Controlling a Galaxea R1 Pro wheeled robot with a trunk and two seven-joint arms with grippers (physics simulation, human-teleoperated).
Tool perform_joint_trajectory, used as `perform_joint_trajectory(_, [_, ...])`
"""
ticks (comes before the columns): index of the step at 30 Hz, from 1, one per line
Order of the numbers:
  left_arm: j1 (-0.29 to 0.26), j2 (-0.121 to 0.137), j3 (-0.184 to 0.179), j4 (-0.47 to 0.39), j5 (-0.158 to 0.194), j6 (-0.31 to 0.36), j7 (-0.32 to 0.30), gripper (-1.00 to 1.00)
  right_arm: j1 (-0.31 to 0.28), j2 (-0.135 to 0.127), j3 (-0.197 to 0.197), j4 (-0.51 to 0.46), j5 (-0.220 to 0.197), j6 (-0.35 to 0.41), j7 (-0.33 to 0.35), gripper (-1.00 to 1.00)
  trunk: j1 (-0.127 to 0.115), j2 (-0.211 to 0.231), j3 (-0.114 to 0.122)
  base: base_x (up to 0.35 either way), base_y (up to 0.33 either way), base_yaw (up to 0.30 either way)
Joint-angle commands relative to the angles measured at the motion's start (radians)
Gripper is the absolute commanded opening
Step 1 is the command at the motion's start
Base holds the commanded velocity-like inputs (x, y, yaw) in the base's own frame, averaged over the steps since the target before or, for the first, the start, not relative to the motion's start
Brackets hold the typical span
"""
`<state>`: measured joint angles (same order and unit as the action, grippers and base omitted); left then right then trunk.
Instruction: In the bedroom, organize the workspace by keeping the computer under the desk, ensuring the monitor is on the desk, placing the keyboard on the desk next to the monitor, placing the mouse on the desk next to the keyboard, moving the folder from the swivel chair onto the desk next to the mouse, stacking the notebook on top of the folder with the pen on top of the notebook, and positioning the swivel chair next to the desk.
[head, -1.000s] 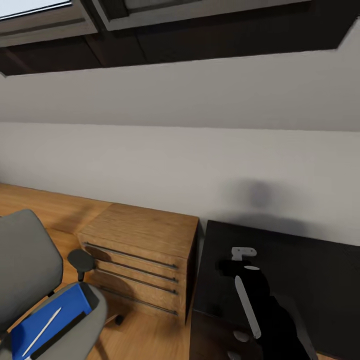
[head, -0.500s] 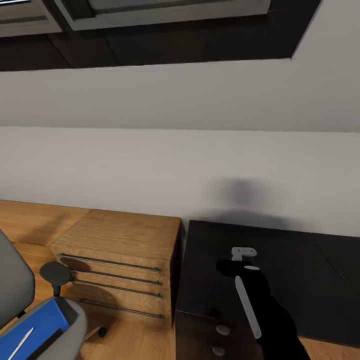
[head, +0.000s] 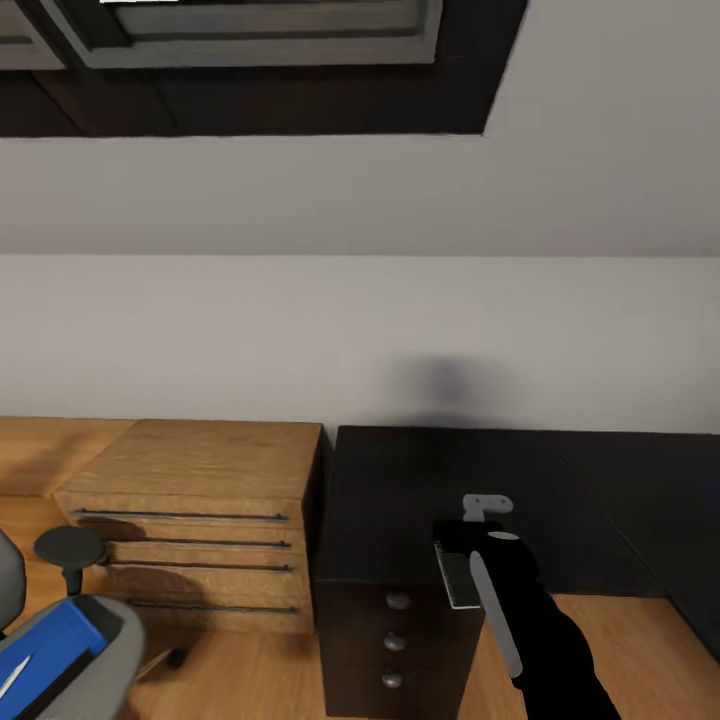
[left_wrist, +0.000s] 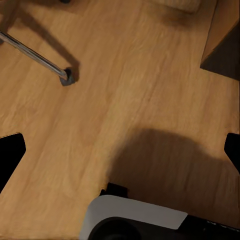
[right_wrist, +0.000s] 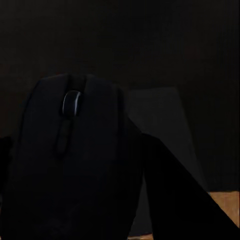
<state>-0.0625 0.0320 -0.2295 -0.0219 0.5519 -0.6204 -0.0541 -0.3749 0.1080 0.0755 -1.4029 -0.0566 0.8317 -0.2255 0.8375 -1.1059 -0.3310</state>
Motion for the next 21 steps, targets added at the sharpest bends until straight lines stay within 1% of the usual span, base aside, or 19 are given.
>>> perform_joint_trajectory(1, [0.000,0.000,-0.006,0.000,0.010,-0.003,-0.006,1.00,-0.001,0.000,0.001,-0.001,-0.009,0.003,-0.011,-1.00,-0.001,-0.001,-0.002,-0.277,-0.156,-0.243])
perform_joint_trajectory(5, [0.000,-0.001,-0.010,0.000,0.006,-0.003,-0.007,1.00,-0.001,0.000,0.000,0.000,-0.009,0.003,-0.010,-1.00,-0.001,-0.001,-0.004,-0.188,-0.188,-0.233])
perform_joint_trajectory(8, [0.000,-0.017,-0.016,-0.008,0.001,-0.003,-0.008,1.00,-0.001,-0.001,0.001,0.003,-0.008,0.000,-0.011,-1.00,-0.001,-0.001,-0.004,-0.037,-0.045,-0.070])
perform_joint_trajectory(10, [0.000,-0.032,-0.022,-0.031,-0.002,-0.002,-0.006,1.00,-0.001,-0.002,0.000,0.003,-0.007,-0.001,-0.011,-1.00,-0.001,-0.001,-0.004,-0.014,-0.017,-0.026])
perform_joint_trajectory(14, [0.000,-0.038,-0.025,-0.098,-0.004,0.013,0.003,1.00,-0.001,-0.005,0.000,0.003,-0.007,-0.002,-0.011,-1.00,-0.001,-0.001,-0.004,-0.005,-0.006,-0.009])
perform_joint_trajectory(17, [0.000,-0.037,-0.026,-0.155,-0.005,0.064,0.015,1.00,-0.001,-0.006,-0.001,0.001,-0.008,-0.002,-0.011,-1.00,-0.001,-0.001,-0.004,-0.001,-0.002,-0.052])
perform_joint_trajectory(19, [0.000,-0.035,-0.025,-0.229,-0.005,0.146,0.049,1.00,-0.001,-0.006,-0.003,-0.002,-0.008,-0.002,-0.012,-1.00,-0.001,-0.001,-0.004,-0.001,-0.001,-0.166])
perform_joint_trajectory(20, [0.000,-0.034,-0.025,-0.249,-0.005,0.168,0.062,1.00,-0.001,-0.007,-0.004,-0.003,-0.008,-0.002,-0.012,-1.00,-0.001,-0.001,-0.004,0.000,0.000,-0.200])
perform_joint_trajectory(21, [0.000,-0.032,-0.025,-0.290,-0.006,0.212,0.090,1.00,-0.001,-0.007,-0.011,-0.004,-0.008,-0.002,-0.012,-1.00,-0.001,-0.001,-0.004,0.000,0.000,-0.221])
